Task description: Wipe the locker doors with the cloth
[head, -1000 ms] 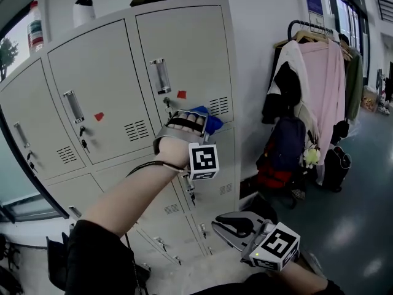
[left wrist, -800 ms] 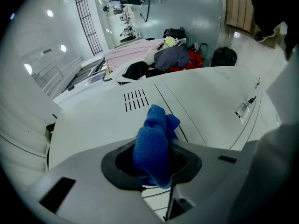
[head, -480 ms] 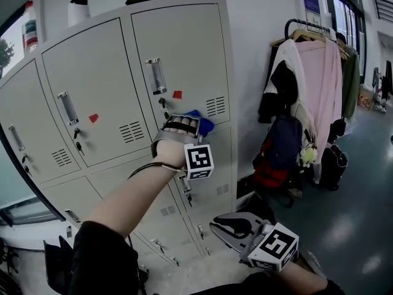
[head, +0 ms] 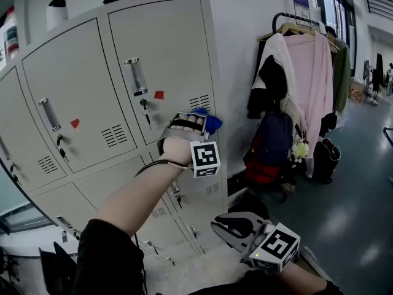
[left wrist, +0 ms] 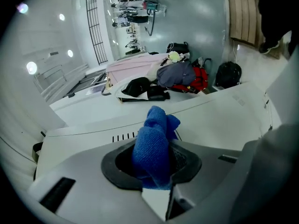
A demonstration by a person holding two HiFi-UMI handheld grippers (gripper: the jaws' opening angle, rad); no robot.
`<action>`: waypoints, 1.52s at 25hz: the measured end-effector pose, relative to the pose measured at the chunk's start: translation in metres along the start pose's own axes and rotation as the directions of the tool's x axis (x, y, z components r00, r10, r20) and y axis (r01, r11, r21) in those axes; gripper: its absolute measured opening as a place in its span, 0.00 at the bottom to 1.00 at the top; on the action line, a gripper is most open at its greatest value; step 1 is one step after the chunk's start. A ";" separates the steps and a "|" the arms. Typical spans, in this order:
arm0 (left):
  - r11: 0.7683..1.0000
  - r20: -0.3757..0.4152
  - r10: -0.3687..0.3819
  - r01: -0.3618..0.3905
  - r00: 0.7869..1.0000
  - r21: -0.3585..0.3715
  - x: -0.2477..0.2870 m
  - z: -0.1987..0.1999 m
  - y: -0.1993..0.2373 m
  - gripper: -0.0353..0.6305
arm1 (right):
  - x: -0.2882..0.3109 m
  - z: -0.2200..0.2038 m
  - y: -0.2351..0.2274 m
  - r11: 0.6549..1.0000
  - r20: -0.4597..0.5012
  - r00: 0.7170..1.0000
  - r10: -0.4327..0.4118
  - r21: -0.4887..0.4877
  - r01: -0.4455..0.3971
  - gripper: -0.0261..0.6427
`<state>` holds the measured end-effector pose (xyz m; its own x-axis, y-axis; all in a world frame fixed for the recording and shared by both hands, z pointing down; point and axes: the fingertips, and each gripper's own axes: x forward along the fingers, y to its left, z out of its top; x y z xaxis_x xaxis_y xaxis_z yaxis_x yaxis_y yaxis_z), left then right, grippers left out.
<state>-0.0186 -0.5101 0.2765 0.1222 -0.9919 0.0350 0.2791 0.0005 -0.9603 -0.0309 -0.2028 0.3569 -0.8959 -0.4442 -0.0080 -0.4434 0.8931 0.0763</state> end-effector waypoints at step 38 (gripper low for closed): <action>0.280 0.332 0.003 0.318 0.943 -0.906 -0.343 -0.127 -0.127 0.22 | 0.079 -0.002 0.093 0.986 0.117 0.979 0.166 -0.016 -0.165 0.12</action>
<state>-0.2172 -0.1861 0.3516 0.4322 -0.8934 0.1225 -0.7459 -0.4305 -0.5083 -0.1430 -0.1556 0.3657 -0.9539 -0.2784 -0.1121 -0.2890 0.9528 0.0927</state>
